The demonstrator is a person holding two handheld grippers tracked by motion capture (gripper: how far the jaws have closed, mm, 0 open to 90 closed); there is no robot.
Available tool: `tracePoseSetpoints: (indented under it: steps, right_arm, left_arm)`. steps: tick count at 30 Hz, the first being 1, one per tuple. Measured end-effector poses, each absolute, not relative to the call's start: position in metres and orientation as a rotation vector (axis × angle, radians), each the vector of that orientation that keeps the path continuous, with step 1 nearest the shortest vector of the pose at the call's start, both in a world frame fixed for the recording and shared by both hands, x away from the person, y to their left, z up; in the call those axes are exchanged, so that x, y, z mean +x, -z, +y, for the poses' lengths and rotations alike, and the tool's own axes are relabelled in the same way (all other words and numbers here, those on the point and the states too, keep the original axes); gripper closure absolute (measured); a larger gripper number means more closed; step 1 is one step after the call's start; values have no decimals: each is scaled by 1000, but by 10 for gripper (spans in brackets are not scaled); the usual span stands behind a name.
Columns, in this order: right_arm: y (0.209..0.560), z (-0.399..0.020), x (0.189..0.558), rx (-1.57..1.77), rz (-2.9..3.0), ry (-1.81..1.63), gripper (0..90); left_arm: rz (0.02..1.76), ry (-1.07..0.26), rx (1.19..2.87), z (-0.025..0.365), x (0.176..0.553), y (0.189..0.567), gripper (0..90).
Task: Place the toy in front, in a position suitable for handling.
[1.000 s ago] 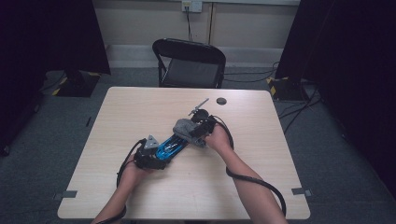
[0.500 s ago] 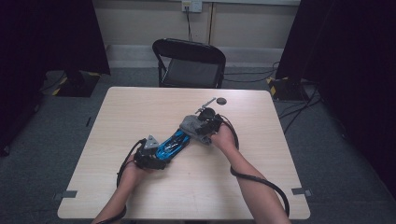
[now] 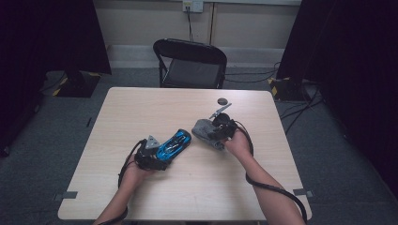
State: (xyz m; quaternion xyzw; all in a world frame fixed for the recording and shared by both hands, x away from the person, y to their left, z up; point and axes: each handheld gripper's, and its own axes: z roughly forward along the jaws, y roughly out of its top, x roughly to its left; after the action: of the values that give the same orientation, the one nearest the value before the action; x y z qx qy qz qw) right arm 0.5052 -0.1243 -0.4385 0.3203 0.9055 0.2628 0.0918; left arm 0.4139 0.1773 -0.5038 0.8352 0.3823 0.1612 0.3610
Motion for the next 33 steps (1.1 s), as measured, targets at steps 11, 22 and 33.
tracePoseSetpoints:
  steps: [11,22,33]
  right_arm:
    - [448,-147,480,943,2709,-814,750]
    - [452,-144,467,886,2741,-823,745]
    - [461,-132,460,893,2759,-846,733]
  left_arm:
    - [990,-414,2145,179,410,504,140]
    - [996,-369,2019,192,409,470,148]
    - [988,-332,2078,169,437,458,345]
